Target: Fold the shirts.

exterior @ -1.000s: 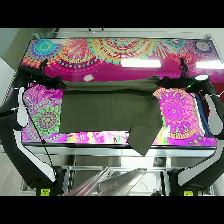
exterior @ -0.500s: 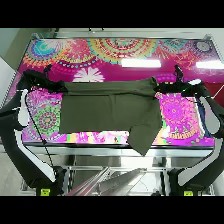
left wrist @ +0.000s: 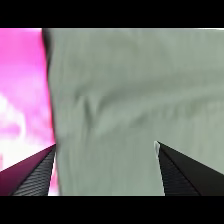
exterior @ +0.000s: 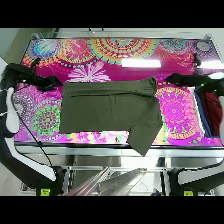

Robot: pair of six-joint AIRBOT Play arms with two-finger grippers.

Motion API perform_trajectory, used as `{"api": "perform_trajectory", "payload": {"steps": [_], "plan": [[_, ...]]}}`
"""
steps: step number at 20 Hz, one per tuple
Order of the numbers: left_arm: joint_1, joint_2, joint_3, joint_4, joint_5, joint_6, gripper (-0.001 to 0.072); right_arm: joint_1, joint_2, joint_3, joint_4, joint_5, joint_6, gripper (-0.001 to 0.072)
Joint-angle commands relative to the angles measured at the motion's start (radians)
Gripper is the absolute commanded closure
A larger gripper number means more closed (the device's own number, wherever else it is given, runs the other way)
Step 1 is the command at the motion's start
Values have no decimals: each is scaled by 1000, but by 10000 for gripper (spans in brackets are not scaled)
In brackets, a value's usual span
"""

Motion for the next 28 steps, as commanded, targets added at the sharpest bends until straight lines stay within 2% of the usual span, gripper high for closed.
{"api": "perform_trajectory", "payload": {"steps": [1,3,5,7,10,12,14,15,16,17,19,20,24,28], "plan": [[71,140,-172,33,116,-17,23,-136,99,-59,-21,221,53,312],[110,244,-405,77,95,-13,23,-200,148,-176,-55,325,53,314],[136,334,-636,87,49,5,23,-245,210,-306,-138,330,62,317],[138,398,-817,87,-55,35,23,-287,274,-423,-161,320,71,318],[104,426,-960,83,-249,43,29,-333,365,-562,-162,294,110,323],[86,404,-982,14,-241,77,292,-342,407,-628,-176,290,126,322],[66,370,-982,-65,-157,124,314,-340,434,-700,-195,267,135,322],[56,357,-982,-99,-117,147,399,-338,444,-746,-192,260,135,322],[47,349,-980,-125,-88,175,586,-336,453,-795,-185,243,135,322],[38,344,-968,-132,-79,184,659,-327,459,-843,-176,218,145,321],[37,344,-929,-134,-81,168,668,-284,459,-919,-177,174,173,322],[38,344,-906,-134,-80,153,696,-249,459,-947,-176,139,174,322],[39,344,-817,-148,-52,130,696,-18,459,-981,-144,-24,249,325],[39,344,-772,-150,-45,119,696,132,459,-981,-62,-57,259,348]]}}
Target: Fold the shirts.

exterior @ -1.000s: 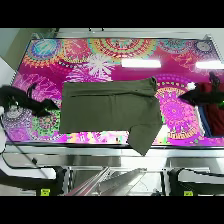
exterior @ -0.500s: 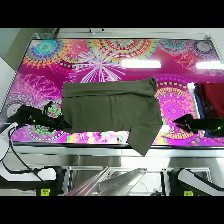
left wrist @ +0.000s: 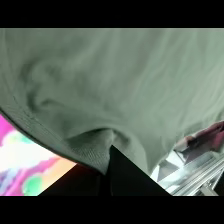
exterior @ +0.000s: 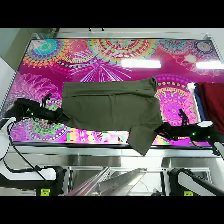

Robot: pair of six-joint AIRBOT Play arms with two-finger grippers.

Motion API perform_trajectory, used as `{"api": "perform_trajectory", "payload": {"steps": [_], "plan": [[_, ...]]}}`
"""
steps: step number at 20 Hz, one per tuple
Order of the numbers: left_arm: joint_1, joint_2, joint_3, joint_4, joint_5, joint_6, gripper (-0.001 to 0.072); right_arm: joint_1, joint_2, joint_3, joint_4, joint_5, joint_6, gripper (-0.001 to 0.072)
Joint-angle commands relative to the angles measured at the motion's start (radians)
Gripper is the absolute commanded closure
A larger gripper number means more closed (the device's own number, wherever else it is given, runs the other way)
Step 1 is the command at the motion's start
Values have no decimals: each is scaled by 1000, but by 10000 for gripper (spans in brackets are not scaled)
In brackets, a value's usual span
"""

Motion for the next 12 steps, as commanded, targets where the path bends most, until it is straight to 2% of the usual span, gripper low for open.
{"api": "perform_trajectory", "payload": {"steps": [1,2,3,6,9,12], "plan": [[0,-1,43,-14,20,-9,696,118,0,-11,97,-60,-24,405],[-1,-1,53,-14,30,-9,696,124,0,-11,159,-42,-78,612],[0,-1,69,-14,46,-8,696,125,0,-6,216,-16,-132,690],[26,20,125,-12,82,-54,696,101,24,74,230,81,-167,691],[57,51,202,-12,102,-64,696,58,41,261,230,95,-143,692],[51,18,317,-14,83,-81,696,70,-72,512,230,86,-140,692]]}}
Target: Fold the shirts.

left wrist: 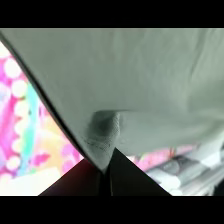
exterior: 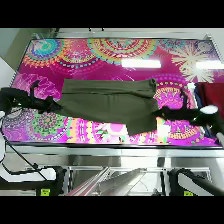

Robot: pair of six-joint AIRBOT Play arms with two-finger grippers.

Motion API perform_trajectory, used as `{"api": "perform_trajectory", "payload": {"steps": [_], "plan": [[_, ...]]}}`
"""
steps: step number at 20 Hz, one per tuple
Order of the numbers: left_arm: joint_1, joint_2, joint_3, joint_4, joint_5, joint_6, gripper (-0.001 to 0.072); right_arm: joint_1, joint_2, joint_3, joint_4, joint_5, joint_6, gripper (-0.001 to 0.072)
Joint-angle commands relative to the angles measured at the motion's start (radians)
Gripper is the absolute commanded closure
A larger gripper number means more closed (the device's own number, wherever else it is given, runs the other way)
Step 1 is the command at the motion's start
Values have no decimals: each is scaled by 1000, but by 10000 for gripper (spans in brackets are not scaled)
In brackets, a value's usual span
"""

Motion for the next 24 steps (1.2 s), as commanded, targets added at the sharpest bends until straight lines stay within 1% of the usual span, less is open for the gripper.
{"api": "perform_trajectory", "payload": {"steps": [1,5,6,8,10,12,14,17,18,19,20,21,22,24], "plan": [[-7,-43,135,-1,-3,-28,696,7,-125,272,14,6,-2,692],[-61,-198,322,1,-71,-42,696,29,-372,525,14,-59,-14,692],[-73,-244,368,1,-94,-42,696,39,-431,572,15,-63,-35,691],[-101,-336,452,2,-118,-42,696,69,-534,630,15,-86,-64,691],[-126,-425,532,5,-129,-42,696,97,-610,646,15,-149,-93,691],[-145,-507,612,10,-129,-42,696,111,-664,646,18,-181,-124,691],[-151,-579,681,10,-103,-55,696,118,-697,646,19,-183,-143,691],[-151,-632,757,10,-46,-57,694,103,-690,665,7,-167,-156,684],[-150,-634,783,10,-40,-62,600,86,-682,693,-10,-142,-141,502],[-143,-633,816,10,-37,-80,71,65,-674,725,-34,-114,-100,210],[-137,-633,849,8,-36,-111,21,42,-667,758,-70,-92,-66,144],[-127,-633,890,10,-21,-115,22,19,-665,781,-112,-85,-36,123],[-116,-632,923,9,-7,-126,22,-2,-665,795,-146,-85,-9,58],[-96,-623,952,7,10,-175,23,-31,-682,795,-156,-73,12,58]]}}
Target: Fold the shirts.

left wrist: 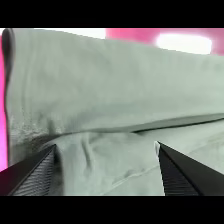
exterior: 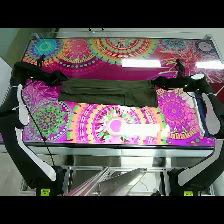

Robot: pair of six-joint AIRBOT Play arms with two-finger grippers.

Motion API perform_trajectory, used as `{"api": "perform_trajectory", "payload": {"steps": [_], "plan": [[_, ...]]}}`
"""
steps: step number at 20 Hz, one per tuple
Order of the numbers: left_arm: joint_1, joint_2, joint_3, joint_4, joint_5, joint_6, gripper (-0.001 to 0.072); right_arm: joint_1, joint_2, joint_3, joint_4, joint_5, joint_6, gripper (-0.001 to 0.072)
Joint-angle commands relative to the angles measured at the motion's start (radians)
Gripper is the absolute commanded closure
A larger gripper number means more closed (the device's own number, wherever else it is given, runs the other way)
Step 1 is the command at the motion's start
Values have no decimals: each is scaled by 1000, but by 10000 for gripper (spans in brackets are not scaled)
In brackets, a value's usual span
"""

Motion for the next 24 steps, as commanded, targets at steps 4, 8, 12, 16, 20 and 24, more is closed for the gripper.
{"api": "perform_trajectory", "payload": {"steps": [4,8,12,16,20,24], "plan": [[39,70,-48,-3,32,-55,275,-36,-99,29,-33,151,82,58],[15,111,-58,-14,39,-29,618,29,-138,30,92,213,37,70],[-108,117,-59,-86,20,-26,695,63,-138,33,100,162,37,674],[-331,47,-59,-78,-61,-40,696,63,-101,90,115,242,40,689],[-531,-62,-58,-78,-269,-106,696,76,21,131,200,361,41,690],[-636,-129,-58,-78,-336,-147,696,84,178,132,216,410,61,690]]}}
